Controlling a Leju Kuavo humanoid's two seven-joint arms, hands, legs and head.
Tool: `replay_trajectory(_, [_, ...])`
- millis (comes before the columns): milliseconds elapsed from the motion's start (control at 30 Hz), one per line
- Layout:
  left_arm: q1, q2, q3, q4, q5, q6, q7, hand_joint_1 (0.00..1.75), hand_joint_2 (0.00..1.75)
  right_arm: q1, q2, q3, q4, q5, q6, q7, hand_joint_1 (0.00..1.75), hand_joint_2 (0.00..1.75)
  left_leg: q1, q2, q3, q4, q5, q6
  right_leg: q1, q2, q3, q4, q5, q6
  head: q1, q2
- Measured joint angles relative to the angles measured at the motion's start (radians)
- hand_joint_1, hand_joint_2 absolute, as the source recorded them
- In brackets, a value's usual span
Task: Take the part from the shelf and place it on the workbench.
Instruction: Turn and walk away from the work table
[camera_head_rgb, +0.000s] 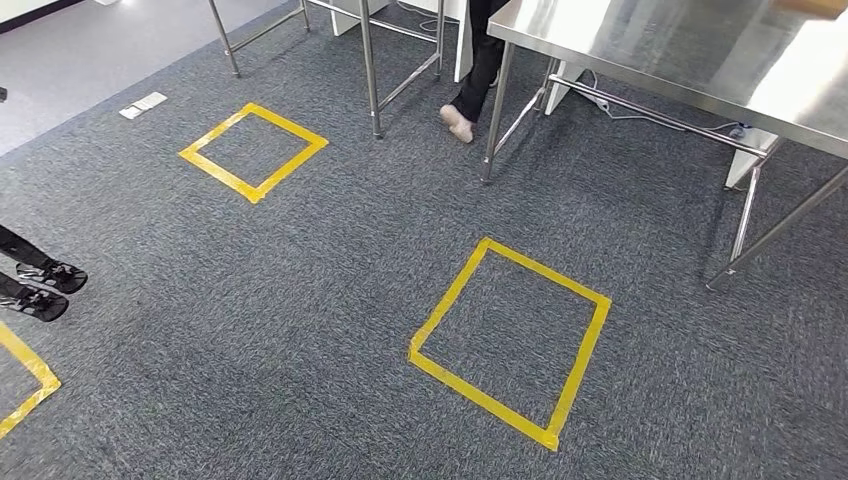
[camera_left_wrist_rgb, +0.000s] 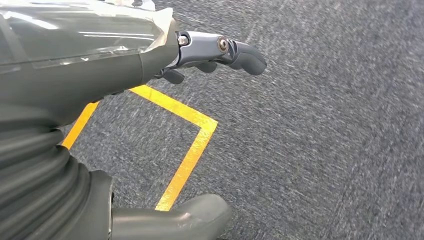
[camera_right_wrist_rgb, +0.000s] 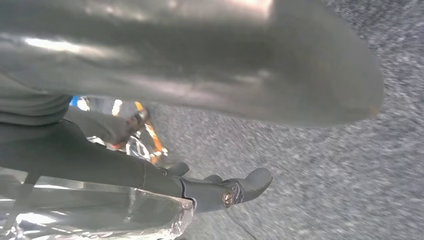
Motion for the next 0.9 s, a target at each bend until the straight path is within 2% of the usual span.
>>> replay_trajectory(100, [0.001,0.000,0.001,0.000,-0.001,0.000,0.000,0.00,1.75,0.000,0.000,0.000,0.000,-0.001,-0.002,0.000,0.00,0.00,0.000,-0.004,-0.001,-0.002,0.003,-0.006,0.002,-0.008,-0.002,0.002,0.001,-0.008,-0.002,0.000])
replay_trajectory(133, [0.002,0.001,0.003,0.000,-0.001,-0.001,0.000,0.00,1.75,-0.001,0.001,0.000,0.000,-0.001,-0.004,0.000,0.00,0.00,0.002,-0.005,-0.005,0.001,0.002,-0.011,-0.001,-0.017,0.000,0.001,0.005,-0.017,-0.003,0.000])
replay_trajectory(167, [0.003,0.003,0.006,0.000,-0.001,-0.002,0.001,0.00,1.75,0.000,0.002,0.001,0.000,-0.001,-0.008,0.000,0.00,0.00,0.003,0.012,-0.029,0.051,-0.029,-0.018,-0.002,-0.032,0.000,0.001,0.009,-0.031,-0.005,0.000])
replay_trajectory(233, [0.006,0.005,0.011,0.000,-0.001,-0.004,0.004,0.00,1.75,0.005,0.005,0.001,0.000,0.000,-0.014,-0.001,0.00,0.00,0.006,0.055,-0.096,0.198,-0.095,-0.028,-0.001,-0.073,0.002,-0.002,0.016,-0.053,-0.009,0.000])
replay_trajectory(267, [0.006,0.006,0.012,0.000,-0.001,-0.004,0.005,0.00,1.75,0.008,0.006,0.001,0.001,0.000,-0.015,-0.001,0.00,0.00,0.006,0.078,-0.111,0.238,-0.111,-0.029,0.004,-0.090,0.001,-0.001,0.015,-0.059,-0.011,0.000])
replay_trajectory(300, [0.007,0.006,0.013,0.000,0.000,-0.005,0.006,0.00,1.75,0.009,0.007,0.001,0.001,0.000,-0.015,-0.001,0.00,0.00,0.007,0.090,-0.089,0.205,-0.088,-0.029,0.006,-0.103,0.002,-0.001,0.014,-0.060,-0.011,0.000])
replay_trajectory(367, [0.004,0.008,0.013,0.000,0.000,-0.005,0.006,0.00,1.75,0.008,0.008,0.002,0.001,0.000,-0.015,-0.002,0.00,0.00,0.005,0.121,-0.014,0.066,-0.039,-0.024,0.012,-0.117,0.004,0.000,0.008,-0.054,-0.011,0.000])
replay_trajectory(400, [0.003,0.008,0.013,0.000,0.000,-0.005,0.006,0.00,1.75,0.008,0.008,0.002,0.001,0.000,-0.015,-0.002,0.00,0.00,0.003,0.131,0.007,0.027,-0.029,-0.021,0.016,-0.123,0.003,0.001,0.005,-0.050,-0.010,0.000])
replay_trajectory(433, [0.003,0.008,0.013,0.000,0.000,-0.006,0.006,0.00,1.75,0.007,0.008,0.002,0.001,0.000,-0.015,-0.002,0.00,0.00,0.000,0.131,0.013,0.013,-0.029,-0.017,0.021,-0.129,0.002,0.001,0.003,-0.046,-0.008,0.000])
replay_trajectory(500, [0.004,0.008,0.013,0.000,0.000,-0.007,0.007,0.00,1.75,0.005,0.008,0.003,0.001,0.000,-0.015,-0.002,0.00,0.00,-0.004,0.113,0.010,0.009,-0.025,-0.006,0.024,-0.140,0.005,0.002,0.000,-0.036,-0.006,0.000])
replay_trajectory(567, [0.004,0.007,0.014,0.000,0.003,-0.005,0.009,0.00,1.75,0.003,0.008,0.007,0.001,0.000,-0.015,-0.002,0.00,0.00,-0.003,0.098,0.010,0.001,-0.017,0.010,0.021,-0.115,-0.004,0.033,-0.022,-0.030,-0.006,0.000])
replay_trajectory(600, [0.003,0.007,0.015,0.000,0.006,-0.003,0.010,0.00,1.75,0.004,0.009,0.010,0.001,0.001,-0.014,-0.002,0.00,0.00,-0.001,0.091,0.009,-0.002,-0.012,0.016,0.018,-0.094,-0.025,0.079,-0.047,-0.030,-0.006,0.000])
replay_trajectory(667, [0.001,0.007,0.021,0.000,0.013,0.002,0.011,0.00,1.75,0.006,0.011,0.018,0.002,0.001,-0.011,-0.001,0.00,0.00,-0.001,0.073,0.003,-0.002,-0.008,0.022,0.013,-0.061,-0.088,0.212,-0.108,-0.034,-0.004,0.000])
replay_trajectory(700, [0.001,0.006,0.025,0.000,0.016,0.004,0.012,0.00,1.75,0.007,0.010,0.023,0.002,0.001,-0.010,-0.001,0.00,0.00,-0.002,0.062,0.001,-0.002,-0.007,0.023,0.012,-0.056,-0.115,0.267,-0.125,-0.032,-0.005,0.000])
replay_trajectory(733, [0.002,0.006,0.027,0.001,0.018,0.006,0.012,0.00,1.75,0.009,0.010,0.028,0.002,0.000,-0.010,-0.004,0.00,0.00,-0.002,0.052,0.000,-0.002,-0.006,0.023,0.011,-0.053,-0.128,0.291,-0.128,-0.026,-0.005,0.000])
replay_trajectory(767, [0.003,0.005,0.030,0.001,0.020,0.008,0.012,0.00,1.75,0.009,0.009,0.032,0.002,0.000,-0.011,-0.008,0.00,0.00,-0.002,0.041,0.000,-0.001,-0.006,0.022,0.009,-0.051,-0.120,0.273,-0.112,-0.018,-0.005,0.000])
replay_trajectory(833, [0.004,0.004,0.034,0.001,0.020,0.009,0.012,0.00,1.75,0.009,0.008,0.040,0.002,-0.001,-0.013,-0.017,0.00,0.00,-0.001,0.019,0.001,0.000,-0.003,0.018,0.001,-0.034,-0.059,0.139,-0.050,-0.002,-0.004,0.000])
replay_trajectory(867, [0.004,0.004,0.036,0.000,0.020,0.009,0.012,0.00,1.75,0.008,0.008,0.042,0.002,-0.001,-0.014,-0.020,0.00,0.00,-0.003,0.009,0.001,0.001,-0.003,0.014,0.000,-0.022,-0.030,0.072,-0.023,0.001,-0.004,0.000])
replay_trajectory(900, [0.004,0.005,0.037,0.000,0.020,0.009,0.012,0.00,1.75,0.008,0.008,0.044,0.002,-0.002,-0.015,-0.021,0.00,0.00,-0.005,0.001,0.000,0.001,-0.001,0.008,0.000,-0.013,-0.012,0.027,-0.006,-0.002,-0.004,0.000])
